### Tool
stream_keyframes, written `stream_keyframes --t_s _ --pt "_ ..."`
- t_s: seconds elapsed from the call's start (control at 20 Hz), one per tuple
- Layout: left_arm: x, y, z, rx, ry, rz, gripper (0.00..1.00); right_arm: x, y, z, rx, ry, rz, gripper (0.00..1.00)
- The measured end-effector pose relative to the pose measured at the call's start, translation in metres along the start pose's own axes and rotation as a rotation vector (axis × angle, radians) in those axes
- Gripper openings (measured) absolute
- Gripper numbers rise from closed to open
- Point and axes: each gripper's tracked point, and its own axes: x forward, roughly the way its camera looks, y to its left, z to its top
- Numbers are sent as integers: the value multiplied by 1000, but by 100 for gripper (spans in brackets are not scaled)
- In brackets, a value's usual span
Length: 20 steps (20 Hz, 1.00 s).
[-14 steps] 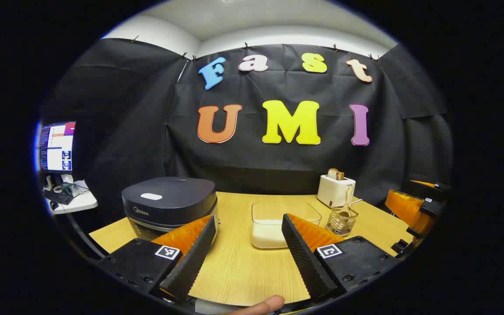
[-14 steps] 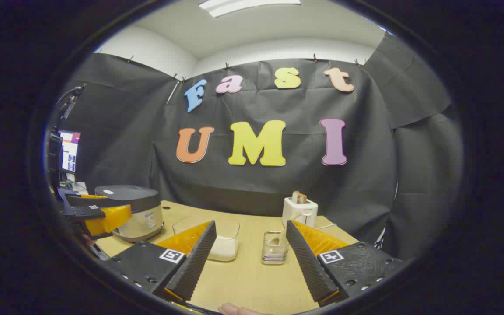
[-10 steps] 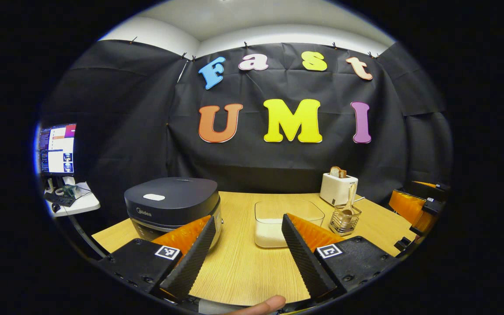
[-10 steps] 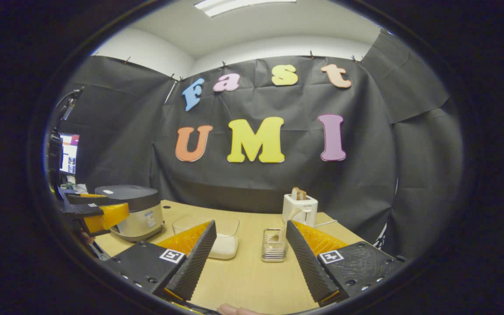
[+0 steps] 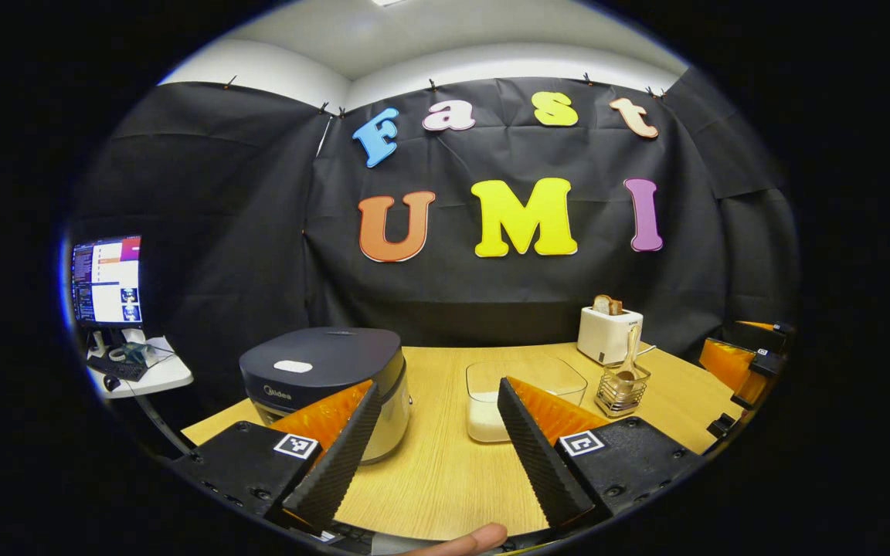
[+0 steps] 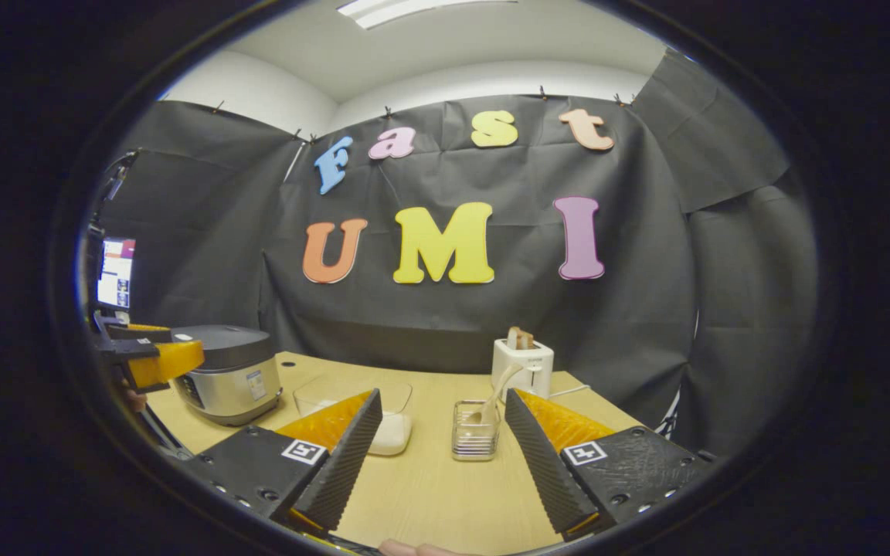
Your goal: Close the left gripper, press the button to open the rice cooker; take a wooden spoon from the chopstick holder with the right hand, scoop a spoonful of rice and pour it into the rice cooker, then put the wooden spoon back into the chopstick holder.
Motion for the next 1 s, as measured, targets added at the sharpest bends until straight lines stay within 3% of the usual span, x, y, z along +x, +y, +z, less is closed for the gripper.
stream_keyframes --t_s 0.25,0.4,0.55,0.8,0.85,0.9,1.0 --pt "14 31 15 39 27 36 95 1 -13 3 19 6 -21 95" --pt "23 61 19 31 72 77 83 3 -18 1 29 13 -30 95" --pt "35 93 21 22 126 112 77 4 -23 1 42 18 -35 96" --pt "59 141 5 -24 261 135 45 4 -27 1 59 25 -42 95" --pt "64 146 -2 -34 298 132 37 4 -27 1 60 25 -42 95" --pt "69 149 -10 -50 335 125 23 4 -28 1 60 25 -43 96" --pt "77 154 -26 -64 405 115 13 4 -27 1 57 25 -42 96"
